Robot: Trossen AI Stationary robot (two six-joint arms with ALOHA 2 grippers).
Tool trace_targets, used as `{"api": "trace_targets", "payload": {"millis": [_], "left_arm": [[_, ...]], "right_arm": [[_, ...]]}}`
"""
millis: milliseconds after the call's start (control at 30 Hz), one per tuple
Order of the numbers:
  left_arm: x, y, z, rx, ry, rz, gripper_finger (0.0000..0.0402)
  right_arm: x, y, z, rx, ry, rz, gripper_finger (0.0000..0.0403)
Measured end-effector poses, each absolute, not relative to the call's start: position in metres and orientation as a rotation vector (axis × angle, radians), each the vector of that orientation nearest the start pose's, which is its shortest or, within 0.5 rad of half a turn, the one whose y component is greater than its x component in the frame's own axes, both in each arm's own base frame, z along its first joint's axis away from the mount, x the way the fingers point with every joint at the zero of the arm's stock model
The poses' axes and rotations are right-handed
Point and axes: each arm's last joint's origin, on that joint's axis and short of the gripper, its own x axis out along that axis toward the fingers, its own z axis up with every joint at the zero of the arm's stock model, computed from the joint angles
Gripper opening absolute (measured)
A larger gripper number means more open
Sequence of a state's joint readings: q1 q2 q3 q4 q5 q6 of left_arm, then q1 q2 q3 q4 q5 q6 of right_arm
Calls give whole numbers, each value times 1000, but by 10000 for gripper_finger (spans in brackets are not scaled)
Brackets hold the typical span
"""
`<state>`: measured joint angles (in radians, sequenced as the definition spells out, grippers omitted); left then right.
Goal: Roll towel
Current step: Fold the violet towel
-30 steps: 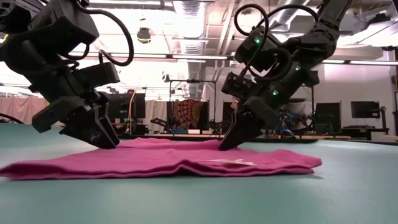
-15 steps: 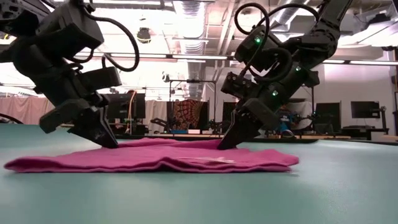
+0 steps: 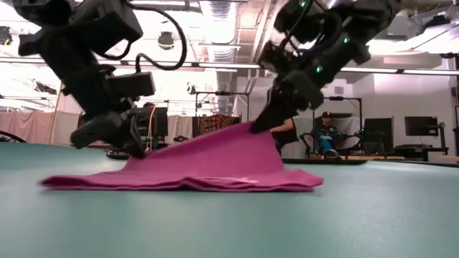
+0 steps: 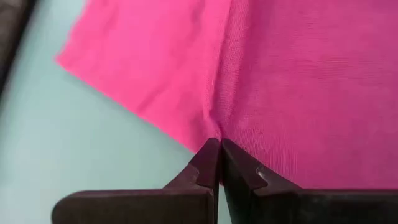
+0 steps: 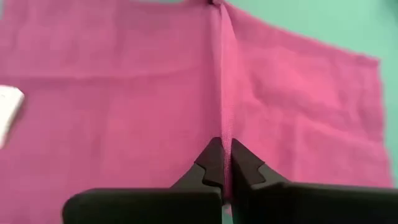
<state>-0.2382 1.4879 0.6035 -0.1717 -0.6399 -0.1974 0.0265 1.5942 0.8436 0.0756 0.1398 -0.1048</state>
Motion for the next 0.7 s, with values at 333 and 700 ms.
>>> {"api": "trace_targets", "payload": {"millis": [333,700], "left_arm": [[279,-33,185,476,818,487,0],[290,7,202,573,872,558,0]], "right_arm": [[313,-6,203,-210,642,-141,19],[299,-34,231,-320,602,-316,19]]}}
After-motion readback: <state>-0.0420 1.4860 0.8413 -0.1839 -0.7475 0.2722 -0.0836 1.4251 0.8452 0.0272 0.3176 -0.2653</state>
